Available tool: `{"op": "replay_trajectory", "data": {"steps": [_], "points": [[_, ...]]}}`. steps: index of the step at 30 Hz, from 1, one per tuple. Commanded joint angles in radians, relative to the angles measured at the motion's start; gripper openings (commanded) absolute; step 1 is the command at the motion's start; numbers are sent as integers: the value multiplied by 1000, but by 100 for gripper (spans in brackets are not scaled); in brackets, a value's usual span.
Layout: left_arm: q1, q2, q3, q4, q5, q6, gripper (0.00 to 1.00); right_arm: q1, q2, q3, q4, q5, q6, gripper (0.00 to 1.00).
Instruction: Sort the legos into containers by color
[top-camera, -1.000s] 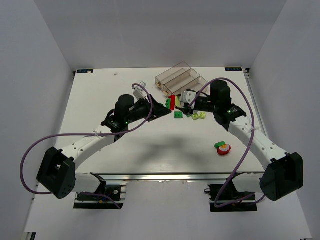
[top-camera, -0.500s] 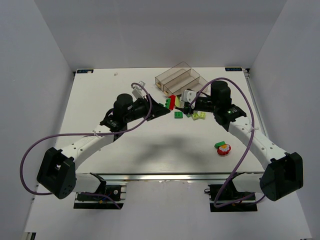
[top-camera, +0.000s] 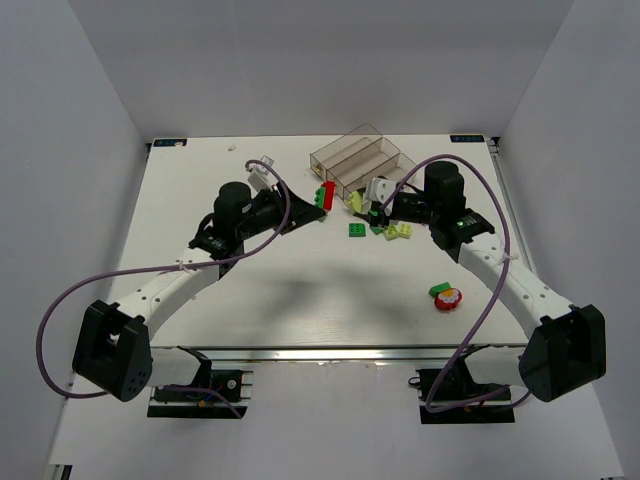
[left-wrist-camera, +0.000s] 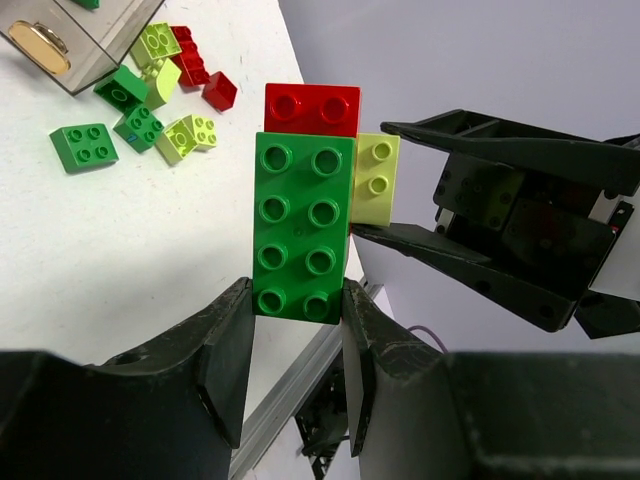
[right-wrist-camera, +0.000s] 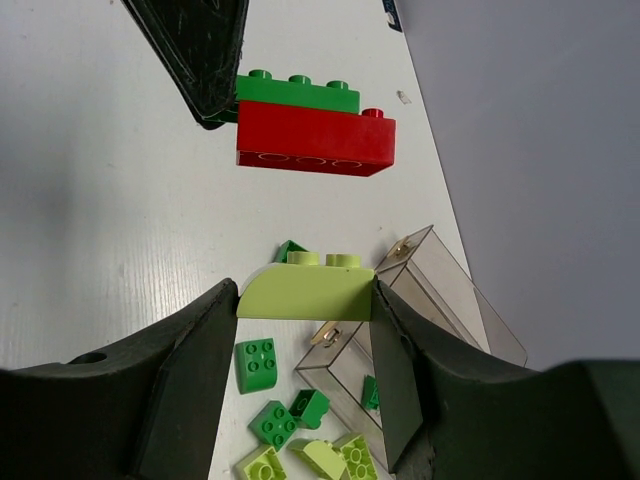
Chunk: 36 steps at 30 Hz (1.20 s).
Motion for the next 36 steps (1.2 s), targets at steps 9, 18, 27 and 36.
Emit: {"op": "replay_trajectory", "data": {"steps": [9, 18, 27, 36], "points": [[34, -24, 34, -15, 32, 37, 11, -42, -8, -25, 70, 62, 76, 0], [37, -84, 57, -131, -37, 89, 11, -68, 146, 41, 194, 295, 354, 0], [39, -260, 13, -286, -181, 123, 11, -146, 759, 674, 64, 346, 895, 0], [39, -311, -55, -234, -233, 66, 12, -160, 969, 834, 74, 383, 895, 0]]}}
